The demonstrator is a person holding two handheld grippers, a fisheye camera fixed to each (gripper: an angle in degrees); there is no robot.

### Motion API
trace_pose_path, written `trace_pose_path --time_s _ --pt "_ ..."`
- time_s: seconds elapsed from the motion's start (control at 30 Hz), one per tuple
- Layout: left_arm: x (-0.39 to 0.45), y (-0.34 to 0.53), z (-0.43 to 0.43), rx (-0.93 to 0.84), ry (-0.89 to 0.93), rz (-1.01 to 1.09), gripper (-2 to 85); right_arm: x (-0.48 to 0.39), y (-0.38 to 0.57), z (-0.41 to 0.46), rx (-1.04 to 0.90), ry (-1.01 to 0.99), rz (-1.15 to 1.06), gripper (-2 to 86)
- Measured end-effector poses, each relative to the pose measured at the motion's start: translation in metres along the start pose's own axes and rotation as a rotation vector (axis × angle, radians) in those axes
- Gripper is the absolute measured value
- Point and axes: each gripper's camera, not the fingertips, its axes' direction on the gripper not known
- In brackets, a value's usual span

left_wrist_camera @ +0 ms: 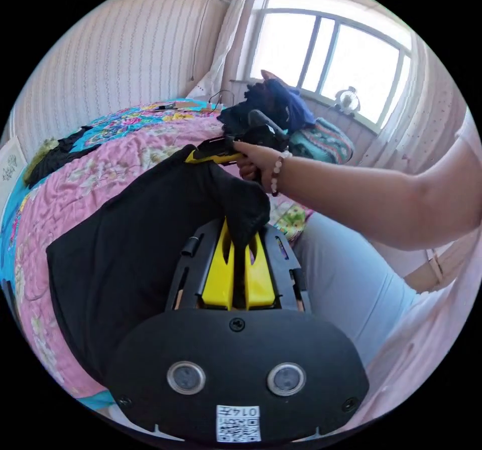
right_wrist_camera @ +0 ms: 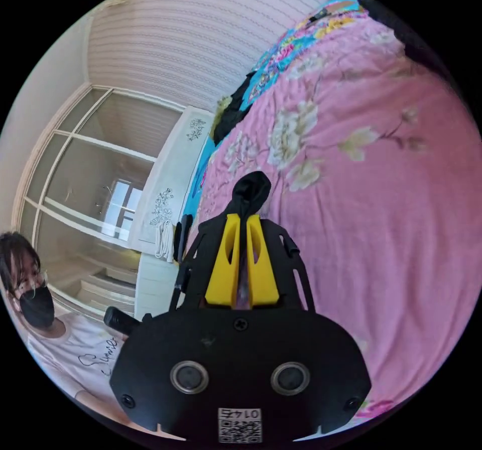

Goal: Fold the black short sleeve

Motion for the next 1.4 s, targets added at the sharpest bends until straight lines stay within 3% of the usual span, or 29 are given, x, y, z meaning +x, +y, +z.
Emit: trace_pose_path --time_s 0.1,0.23,0.43,0.6,0.87,1.13,1.2,1.3,1.4 --pt "0.006 -0.017 -0.004 0.077 0.105 -0.025 -0.9 -0.013 0.007 -0.042 0.061 0.102 -0.022 1.1" --pt "-0.003 -0.017 -0.020 0.123 0.072 -0.099 -0.9 -0.040 0.012 -0.029 0.002 0.204 -0.068 1.2" --pt "-0.059 0.022 -0.093 0.156 -0.114 -0.261 -0.8 -0.108 0.007 0.138 -0.226 0.149 -0.249 2.6" --pt "-0.103 0.064 -0.145 0.017 -0.293 -0.436 -0.1 -0.131 0.030 0.308 -0.413 0.238 -0.275 6.7" --pt "-0.139 0.086 -0.198 -0.138 -0.347 -0.636 1.7 -0.161 0.062 0.357 -0.425 0.327 -0.486 6.7" --pt "-0.176 0.076 -0.221 -0.031 -0.307 -0.690 12.3 -0.156 0.100 0.480 -0.622 0.494 -0.647 14.2" --pt "-0.185 0.079 -0.202 -0.071 -0.284 -0.676 13.4 -0.142 0.122 0.523 -0.756 0.534 -0.652 13.4" --pt "-0.195 0.082 -0.174 -0.195 -0.217 -0.728 13.3 -0.149 0.153 0.534 -0.717 0.511 -0.707 8.2" --pt "-0.184 0.076 -0.177 -0.228 -0.340 -0.652 9.0 -0.161 0.183 0.526 -0.704 0.477 -0.777 3.5"
